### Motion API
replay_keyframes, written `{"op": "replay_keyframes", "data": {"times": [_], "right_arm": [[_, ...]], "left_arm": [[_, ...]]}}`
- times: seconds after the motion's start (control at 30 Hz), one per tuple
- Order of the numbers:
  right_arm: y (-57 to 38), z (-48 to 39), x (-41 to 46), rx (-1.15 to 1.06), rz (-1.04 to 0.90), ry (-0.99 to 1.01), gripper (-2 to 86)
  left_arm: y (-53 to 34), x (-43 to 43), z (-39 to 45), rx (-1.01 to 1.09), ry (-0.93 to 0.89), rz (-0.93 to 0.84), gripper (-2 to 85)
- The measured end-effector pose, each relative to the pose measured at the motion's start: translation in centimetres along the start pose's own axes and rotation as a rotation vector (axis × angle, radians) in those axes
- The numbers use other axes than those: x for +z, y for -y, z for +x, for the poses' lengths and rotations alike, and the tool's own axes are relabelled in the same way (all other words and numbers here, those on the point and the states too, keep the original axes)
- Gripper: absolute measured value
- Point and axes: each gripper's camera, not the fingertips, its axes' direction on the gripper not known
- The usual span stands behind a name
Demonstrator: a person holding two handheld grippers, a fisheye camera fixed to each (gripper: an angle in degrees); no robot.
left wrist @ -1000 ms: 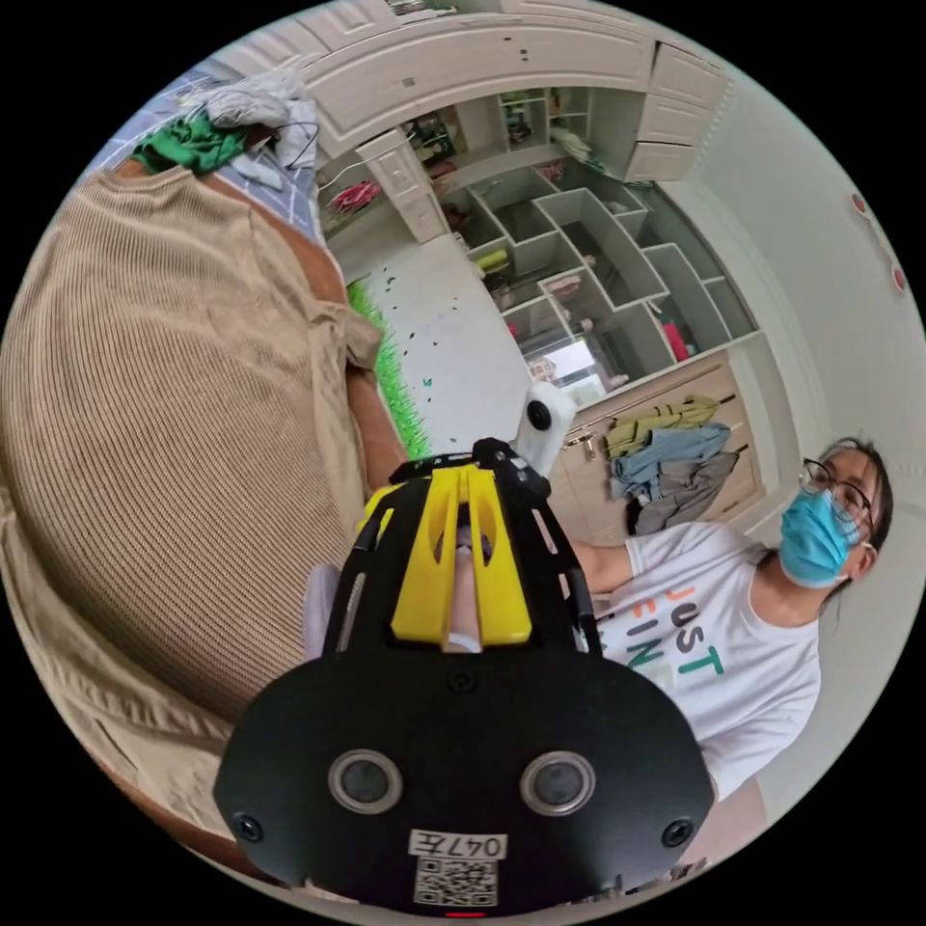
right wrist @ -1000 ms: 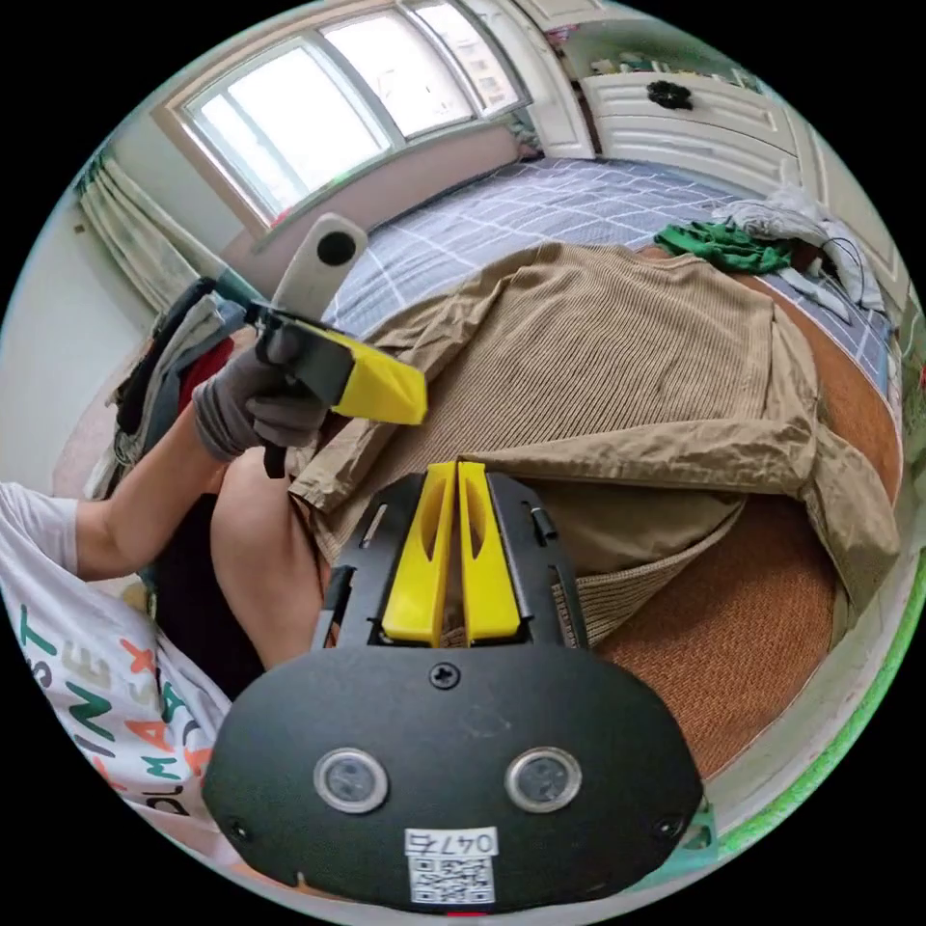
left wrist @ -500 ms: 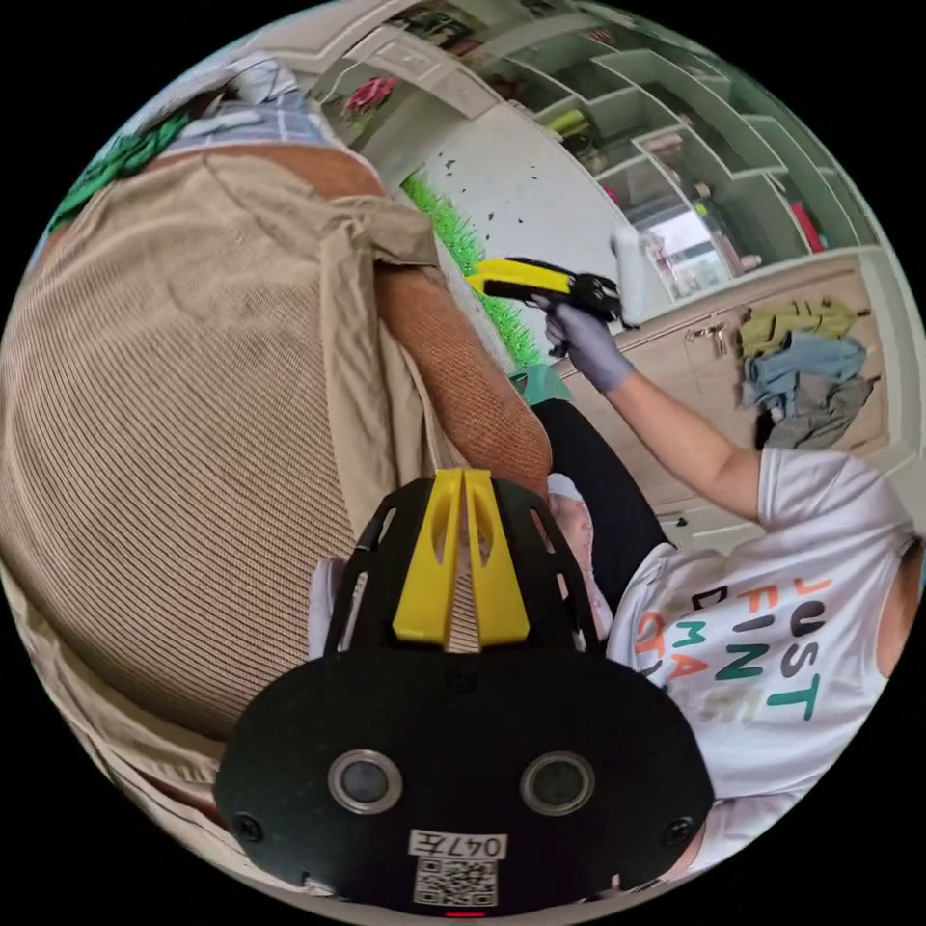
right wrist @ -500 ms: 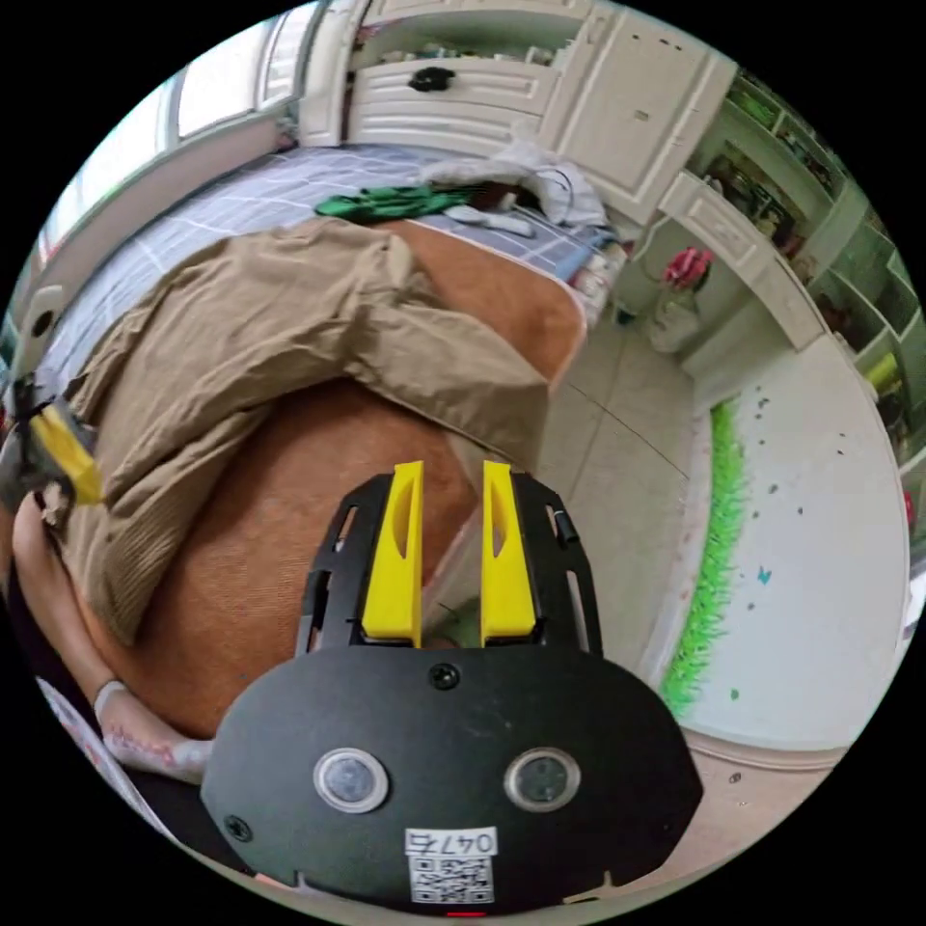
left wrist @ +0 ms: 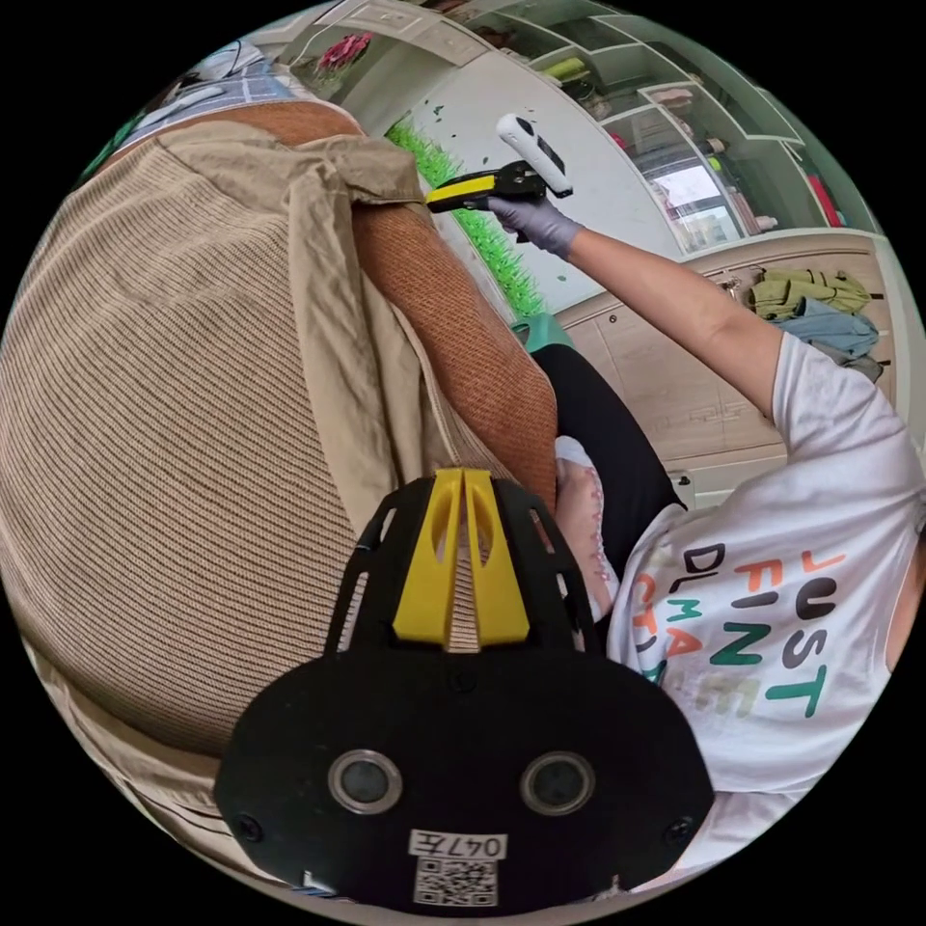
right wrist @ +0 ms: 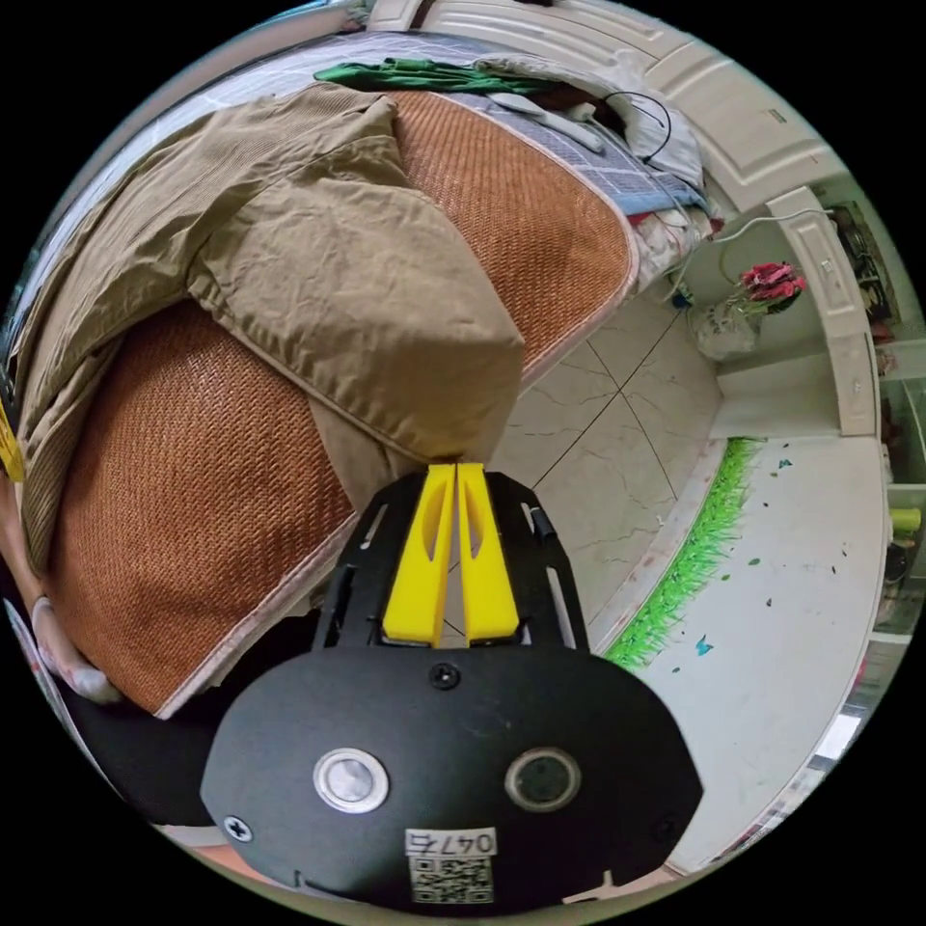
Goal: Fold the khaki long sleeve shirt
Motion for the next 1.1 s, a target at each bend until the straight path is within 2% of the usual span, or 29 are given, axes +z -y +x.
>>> {"op": "replay_keyframes", "data": {"times": [0.1, 0.2, 0.27, 0.33, 0.4, 0.53, 0.6, 0.67, 0.83, 0.9, 0.97, 1.1], "right_arm": [[-0.3, 0.0, -1.5, 0.004, 0.016, -0.072, -1.2], [-1.3, 0.7, -5.0, 0.090, 0.118, -0.114, -1.3], [-1.8, 0.7, -9.4, 0.151, 0.256, -0.148, -1.3], [-1.5, 0.2, -13.4, 0.171, 0.377, -0.149, -1.3], [-0.6, -1.0, -17.3, 0.157, 0.492, -0.153, -1.3], [3.1, -5.2, -24.2, 0.033, 0.667, -0.168, -1.3], [5.2, -7.1, -26.0, -0.016, 0.722, -0.165, -1.3], [8.8, -9.2, -27.3, -0.056, 0.766, -0.100, -1.3], [15.9, -15.1, -27.7, -0.202, 0.789, 0.106, -0.7], [18.0, -17.9, -26.8, -0.318, 0.736, 0.157, 0.5], [19.9, -20.2, -24.9, -0.369, 0.574, 0.181, 5.1], [16.3, -19.0, -24.1, -0.345, 0.558, 0.291, 6.3]], "left_arm": [[-1.1, -0.6, 1.5, 0.034, -0.038, 0.020, -1.0], [-2.3, -1.5, 3.6, 0.087, -0.152, 0.090, -1.0], [-2.8, -1.8, 5.5, 0.133, -0.244, 0.142, -1.0], [-3.1, -1.8, 7.2, 0.156, -0.259, 0.162, -1.0], [-3.9, -2.3, 8.8, 0.164, -0.196, 0.176, -1.0], [-7.9, -5.7, 9.1, 0.075, 0.121, 0.317, -0.8], [-8.2, -4.9, 7.3, 0.025, 0.140, 0.298, -0.6], [-7.2, -1.7, 4.0, -0.056, 0.082, 0.216, -0.5], [-5.8, 3.6, -0.4, -0.165, -0.016, 0.111, -0.9], [-5.5, 4.6, -0.8, -0.180, -0.042, 0.091, -1.0], [-5.0, 4.8, 0.3, -0.128, -0.123, 0.073, -1.0], [-6.3, 1.0, 1.8, -0.056, -0.130, 0.076, -1.0]]}}
